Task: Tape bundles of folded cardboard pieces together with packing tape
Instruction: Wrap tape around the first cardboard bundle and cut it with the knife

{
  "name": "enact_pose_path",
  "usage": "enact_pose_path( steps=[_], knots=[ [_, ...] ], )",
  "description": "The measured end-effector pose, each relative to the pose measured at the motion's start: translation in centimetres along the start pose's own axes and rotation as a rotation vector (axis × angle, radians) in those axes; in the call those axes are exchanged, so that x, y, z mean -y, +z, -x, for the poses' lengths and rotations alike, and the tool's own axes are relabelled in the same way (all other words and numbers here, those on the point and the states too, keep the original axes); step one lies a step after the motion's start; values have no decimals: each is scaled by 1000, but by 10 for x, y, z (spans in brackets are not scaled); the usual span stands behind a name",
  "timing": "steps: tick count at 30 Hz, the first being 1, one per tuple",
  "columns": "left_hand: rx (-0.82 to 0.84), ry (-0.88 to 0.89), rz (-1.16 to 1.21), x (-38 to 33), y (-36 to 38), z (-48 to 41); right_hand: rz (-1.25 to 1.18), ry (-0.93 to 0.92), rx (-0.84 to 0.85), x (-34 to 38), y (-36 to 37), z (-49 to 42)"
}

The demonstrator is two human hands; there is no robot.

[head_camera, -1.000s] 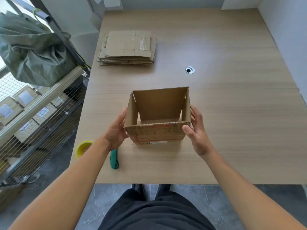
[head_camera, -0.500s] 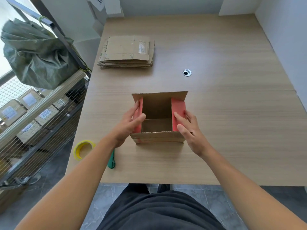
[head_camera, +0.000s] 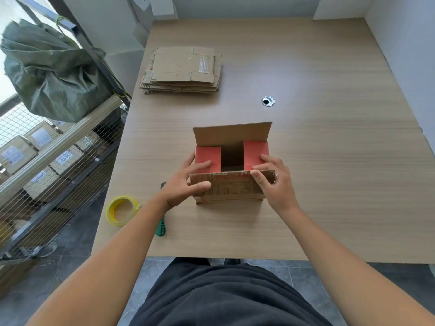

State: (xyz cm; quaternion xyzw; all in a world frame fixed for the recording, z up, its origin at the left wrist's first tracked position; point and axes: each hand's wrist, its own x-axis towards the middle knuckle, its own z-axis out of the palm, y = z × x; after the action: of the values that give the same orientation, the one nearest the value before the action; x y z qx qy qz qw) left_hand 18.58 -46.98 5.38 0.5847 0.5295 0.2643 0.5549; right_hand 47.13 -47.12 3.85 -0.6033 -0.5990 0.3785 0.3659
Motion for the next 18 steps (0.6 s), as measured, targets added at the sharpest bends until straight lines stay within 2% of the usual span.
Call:
enact_pose_path(
  steps=[3,7,9,11,14,18],
  knots=[
    [-183,2,-101,6,8,-7,2,39,-36,-3,7,-8],
    [-333,-70,-56,6,18,-14,93,-21,-97,-9,15,-10],
    [-340,-72,-13,2,15,-19,7,-14,-108,-12,18,-9],
    [-314,-28,-70,-2,10,-27,-51,20,-100,-13,19,-10],
    [-246,26,-79,-9,4,-38,-36,19,-104,-15,19,-13],
    [-288,44,-73,-6,5,-36,-1,24,-92,-17,18,-15]
  ],
)
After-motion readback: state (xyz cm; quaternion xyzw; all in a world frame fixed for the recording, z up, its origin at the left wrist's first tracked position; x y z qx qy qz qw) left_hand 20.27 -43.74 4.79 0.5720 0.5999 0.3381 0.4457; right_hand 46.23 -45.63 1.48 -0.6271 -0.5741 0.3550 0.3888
